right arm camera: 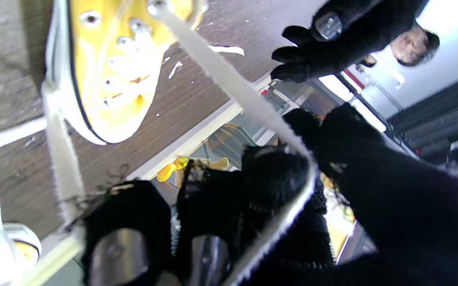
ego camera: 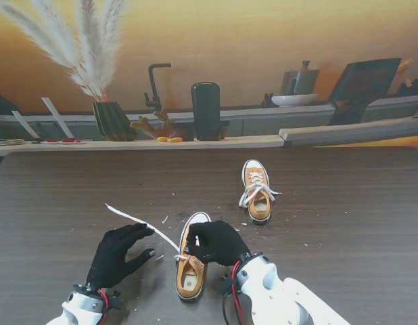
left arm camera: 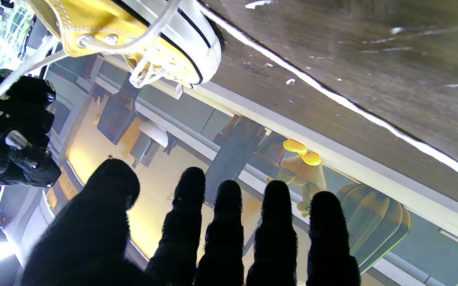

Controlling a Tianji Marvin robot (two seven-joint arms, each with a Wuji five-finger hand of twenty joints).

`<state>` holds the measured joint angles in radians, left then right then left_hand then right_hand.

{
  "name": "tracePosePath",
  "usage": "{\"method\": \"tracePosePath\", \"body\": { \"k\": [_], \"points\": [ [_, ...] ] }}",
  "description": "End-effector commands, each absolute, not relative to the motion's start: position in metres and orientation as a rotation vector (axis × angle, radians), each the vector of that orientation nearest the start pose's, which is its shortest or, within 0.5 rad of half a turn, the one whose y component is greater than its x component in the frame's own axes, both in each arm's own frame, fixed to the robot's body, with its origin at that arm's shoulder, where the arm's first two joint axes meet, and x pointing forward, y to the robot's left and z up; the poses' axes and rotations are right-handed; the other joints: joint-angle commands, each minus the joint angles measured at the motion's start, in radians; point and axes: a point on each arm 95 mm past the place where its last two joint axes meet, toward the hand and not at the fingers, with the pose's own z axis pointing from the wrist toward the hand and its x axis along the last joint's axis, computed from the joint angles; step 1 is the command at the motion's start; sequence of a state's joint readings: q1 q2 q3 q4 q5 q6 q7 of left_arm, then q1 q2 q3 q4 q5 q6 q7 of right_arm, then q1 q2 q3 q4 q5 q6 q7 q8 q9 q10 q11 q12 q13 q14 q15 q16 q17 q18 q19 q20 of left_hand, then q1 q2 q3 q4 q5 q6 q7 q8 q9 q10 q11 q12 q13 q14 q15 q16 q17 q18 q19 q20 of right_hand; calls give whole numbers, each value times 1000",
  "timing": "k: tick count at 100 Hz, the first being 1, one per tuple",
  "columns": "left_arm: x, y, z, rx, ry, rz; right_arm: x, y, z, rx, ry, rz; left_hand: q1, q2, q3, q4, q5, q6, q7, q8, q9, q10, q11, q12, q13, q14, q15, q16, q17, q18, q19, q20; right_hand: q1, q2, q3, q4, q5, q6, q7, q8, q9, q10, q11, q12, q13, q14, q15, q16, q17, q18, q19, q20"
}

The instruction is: Tie the shoelaces into a bow on the shoes

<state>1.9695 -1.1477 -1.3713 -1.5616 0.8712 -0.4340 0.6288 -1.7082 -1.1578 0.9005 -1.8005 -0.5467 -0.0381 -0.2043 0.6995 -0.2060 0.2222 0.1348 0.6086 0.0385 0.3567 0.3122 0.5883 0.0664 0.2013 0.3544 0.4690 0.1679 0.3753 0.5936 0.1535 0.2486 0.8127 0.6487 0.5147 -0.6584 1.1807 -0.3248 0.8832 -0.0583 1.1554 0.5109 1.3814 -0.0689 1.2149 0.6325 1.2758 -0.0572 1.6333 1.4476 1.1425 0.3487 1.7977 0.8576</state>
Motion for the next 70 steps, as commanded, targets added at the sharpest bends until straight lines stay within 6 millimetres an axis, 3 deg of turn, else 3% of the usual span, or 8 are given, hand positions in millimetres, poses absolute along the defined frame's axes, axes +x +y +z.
{"method": "tracePosePath", "body": {
  "k": [1,11,16,26,40,55,70],
  "points": [
    [266,36,-384,-1262,1038,-1984,292,143,-317,-1732,-1510,-2342,-8,14,16,-7,27,-71,7,4,19,-35,14,23,25,-22,10,-9,-1,19,-11,0,-59,35,-33,10,-34,-39,-17,-22,-34,94,-82,-26,45,-315,94,43,46,-62,277,17],
    [266,37,-384,-1258,1034,-1986,288,141,-309,-1678,-1609,-2333,-8,14,17,-7,26,-70,8,4,21,-35,15,23,27,-24,12,-9,0,21,-10,0,-146,64,-57,15,-59,-52,-72,-34,-116,100,-176,-43,42,-287,47,51,53,-135,285,-25],
    [266,37,-384,-1257,1032,-1986,285,141,-304,-1661,-1633,-2326,-9,14,17,-8,28,-72,8,4,21,-36,15,23,28,-23,12,-9,1,22,-9,0,-163,71,-64,19,-60,-52,-94,-30,-135,103,-210,-55,41,-245,23,57,54,-157,283,-55],
    [265,37,-383,-1253,1030,-1989,281,139,-296,-1632,-1678,-2322,-9,14,18,-8,27,-72,9,4,22,-38,15,23,29,-24,13,-8,2,22,-8,-1,-189,108,-96,32,-64,-45,-142,-29,-166,107,-246,-70,39,-227,3,72,54,-182,285,-96],
    [265,37,-383,-1250,1028,-1994,278,137,-285,-1605,-1687,-2363,-10,15,18,-8,28,-72,9,4,24,-37,16,23,32,-23,14,-8,2,24,-6,-1,-203,130,-116,49,-66,-39,-190,-27,-198,112,-271,-81,36,-189,-34,83,50,-174,268,-122],
    [264,36,-383,-1246,1029,-1998,275,136,-275,-1578,-1699,-2397,-9,14,18,-8,28,-72,9,4,24,-38,15,23,32,-23,14,-8,3,24,-5,-1,-218,147,-131,62,-68,-42,-212,-27,-217,110,-280,-84,35,-183,-44,88,49,-169,258,-130],
    [263,35,-382,-1244,1032,-2000,273,137,-271,-1576,-1674,-2397,-10,15,17,-8,28,-73,9,4,25,-36,15,23,33,-26,14,-8,3,26,-4,-1,-218,152,-146,79,-76,-44,-247,-9,-272,119,-320,-102,28,-83,-131,83,43,-147,216,-161]
  ]
}}
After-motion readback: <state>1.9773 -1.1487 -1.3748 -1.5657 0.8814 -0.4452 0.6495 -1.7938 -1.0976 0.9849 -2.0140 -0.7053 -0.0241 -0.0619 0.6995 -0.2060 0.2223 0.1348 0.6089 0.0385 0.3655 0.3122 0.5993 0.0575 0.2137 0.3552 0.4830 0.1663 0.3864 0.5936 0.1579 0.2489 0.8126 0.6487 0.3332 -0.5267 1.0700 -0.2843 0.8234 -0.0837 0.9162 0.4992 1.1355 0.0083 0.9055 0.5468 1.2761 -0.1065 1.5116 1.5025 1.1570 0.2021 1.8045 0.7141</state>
